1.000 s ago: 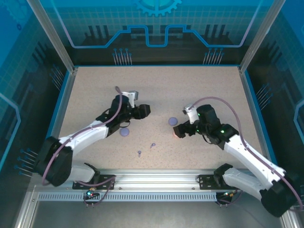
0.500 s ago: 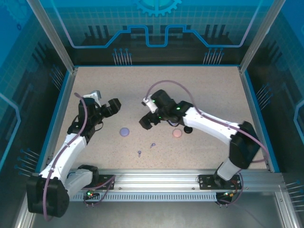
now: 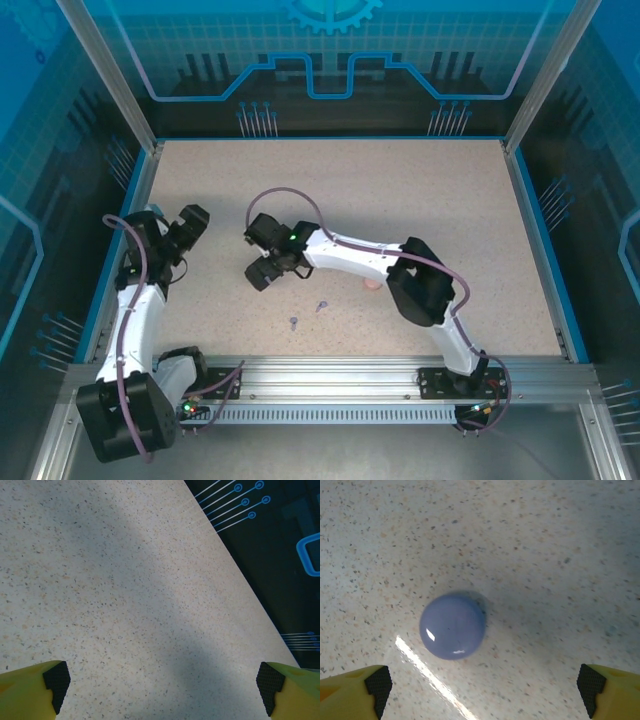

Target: Insert wireless bluetooth earbuds into charging case

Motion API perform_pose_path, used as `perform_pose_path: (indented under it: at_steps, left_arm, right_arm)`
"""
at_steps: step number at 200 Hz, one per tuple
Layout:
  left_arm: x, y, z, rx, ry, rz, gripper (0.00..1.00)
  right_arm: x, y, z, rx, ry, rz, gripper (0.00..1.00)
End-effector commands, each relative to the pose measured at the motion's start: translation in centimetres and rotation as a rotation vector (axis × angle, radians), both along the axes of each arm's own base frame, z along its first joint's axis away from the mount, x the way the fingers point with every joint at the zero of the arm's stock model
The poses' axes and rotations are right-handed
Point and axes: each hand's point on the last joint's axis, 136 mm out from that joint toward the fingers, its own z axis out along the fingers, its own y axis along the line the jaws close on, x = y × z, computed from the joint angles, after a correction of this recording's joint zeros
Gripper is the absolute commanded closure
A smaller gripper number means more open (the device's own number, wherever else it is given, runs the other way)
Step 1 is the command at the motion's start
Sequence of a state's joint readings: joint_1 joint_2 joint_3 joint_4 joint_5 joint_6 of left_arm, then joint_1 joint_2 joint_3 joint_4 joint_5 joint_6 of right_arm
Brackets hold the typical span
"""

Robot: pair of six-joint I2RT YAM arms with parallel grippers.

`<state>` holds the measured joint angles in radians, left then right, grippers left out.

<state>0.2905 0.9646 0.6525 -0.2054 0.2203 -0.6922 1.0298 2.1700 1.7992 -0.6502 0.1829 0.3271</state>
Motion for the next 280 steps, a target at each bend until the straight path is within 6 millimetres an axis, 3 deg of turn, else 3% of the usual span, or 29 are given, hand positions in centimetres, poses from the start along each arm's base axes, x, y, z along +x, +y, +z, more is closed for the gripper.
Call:
perform_pose_path:
  at_steps: [1, 38, 44, 81, 220, 280]
  left_arm:
    - [0.0, -0.4, 1.3, -0.044, -0.031, -0.009, 0.01]
    - [0.0, -0.4, 1.0, -0.054, -0.030, -0.009, 0.01]
    - [0.0, -0.4, 0.9, -0.056, -0.029, -0.008, 0.01]
    - [-0.1, -0.5, 0.7, -0.059, -0.028, -0.007, 0.01]
    - [-0.1, -0.5, 0.6, -0.066, -0.025, -0.005, 0.01]
    - [-0.3, -0.5, 0.4, -0.065, -0.020, -0.006, 0.01]
  right_arm:
    - [-0.8, 0.2, -1.3, -0.076, 0.023, -0.012, 0.02]
    - [-0.8, 1.2, -2.4, -0.117, 0.027, 0.007, 0.04]
    - [-0.9, 1.1, -3.9, -0.145, 0.040, 0.009, 0.05]
    - [-1.1, 1.4, -5.2, -0.179, 0.054, 0.019, 0.11]
    - [-0.7, 2.6, -7.0, -0.195, 0.066, 0.036, 0.30]
    - [-1.2, 2.4, -7.2, -0.197, 0.086, 0.044, 0.46]
